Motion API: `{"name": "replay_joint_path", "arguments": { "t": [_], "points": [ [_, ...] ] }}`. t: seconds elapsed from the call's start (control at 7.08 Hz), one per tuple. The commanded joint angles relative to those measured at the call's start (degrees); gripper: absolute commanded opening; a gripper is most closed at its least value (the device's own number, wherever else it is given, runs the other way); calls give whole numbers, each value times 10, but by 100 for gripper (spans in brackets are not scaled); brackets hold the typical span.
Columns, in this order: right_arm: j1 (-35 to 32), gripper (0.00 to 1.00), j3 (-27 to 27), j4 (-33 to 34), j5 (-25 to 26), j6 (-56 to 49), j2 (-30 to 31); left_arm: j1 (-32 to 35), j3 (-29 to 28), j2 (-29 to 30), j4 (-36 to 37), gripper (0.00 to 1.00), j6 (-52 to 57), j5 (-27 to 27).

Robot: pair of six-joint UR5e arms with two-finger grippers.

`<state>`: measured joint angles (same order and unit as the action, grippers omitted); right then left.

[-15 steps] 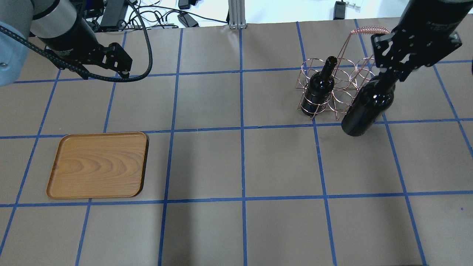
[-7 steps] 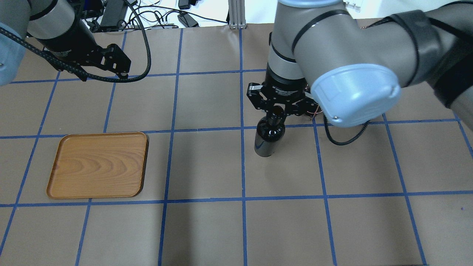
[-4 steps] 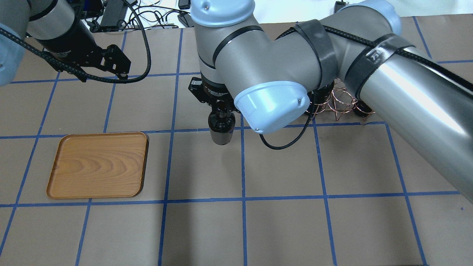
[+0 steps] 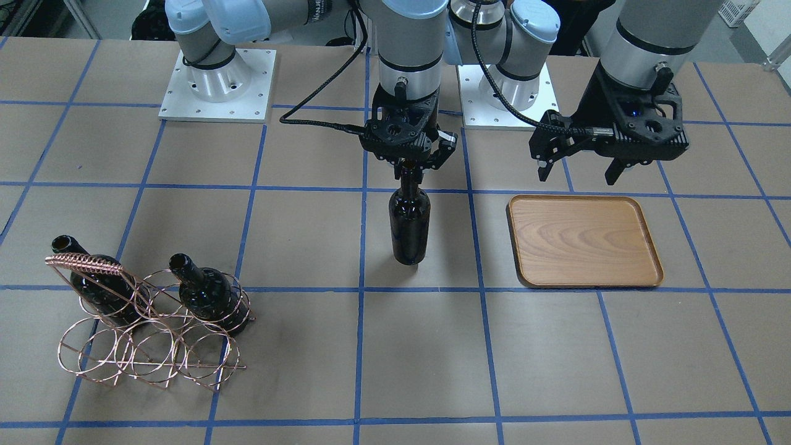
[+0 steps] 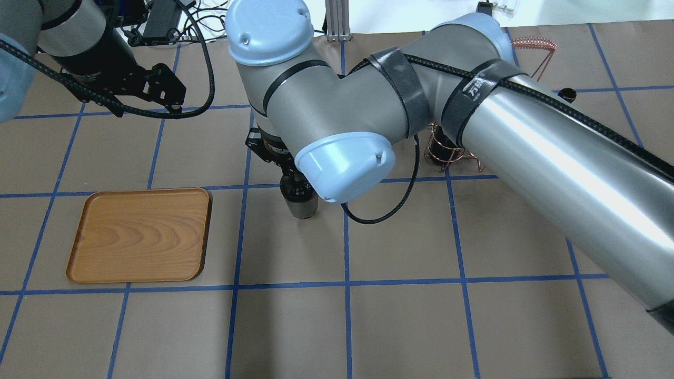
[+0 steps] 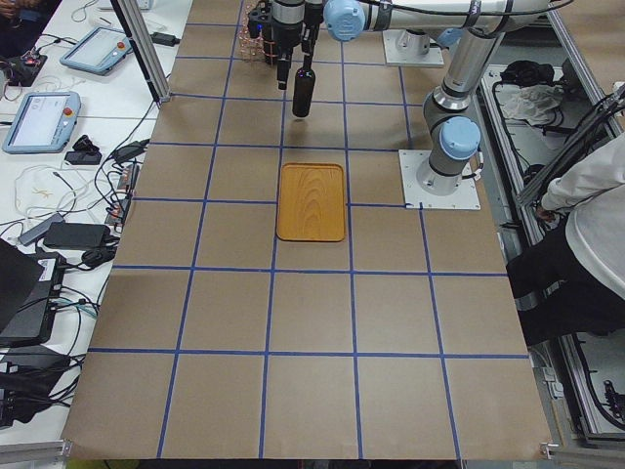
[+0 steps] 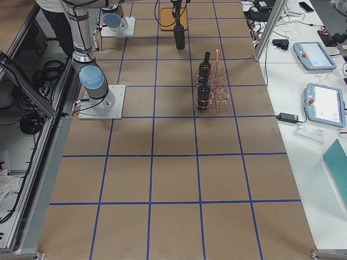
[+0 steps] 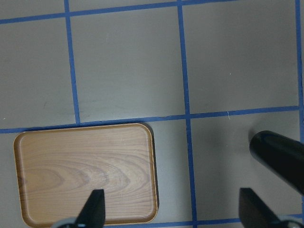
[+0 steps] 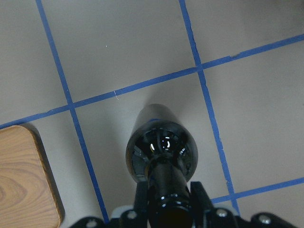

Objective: Take wine from basket and place on tray
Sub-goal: 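Lower the bottle upright onto the table and open the right gripper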

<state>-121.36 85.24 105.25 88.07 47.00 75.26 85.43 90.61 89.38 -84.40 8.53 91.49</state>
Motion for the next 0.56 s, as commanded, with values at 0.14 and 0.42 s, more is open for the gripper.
{"name": "replay_joint_path", "arguments": {
  "t": [0.14, 0.42],
  "points": [
    [-5, 0, 4, -16, 1, 0, -6, 1, 1, 0, -1, 100, 0, 0],
    [-5, 0, 5, -20, 0, 0, -13, 1, 1, 0, -1, 100, 0, 1]
  ]
}}
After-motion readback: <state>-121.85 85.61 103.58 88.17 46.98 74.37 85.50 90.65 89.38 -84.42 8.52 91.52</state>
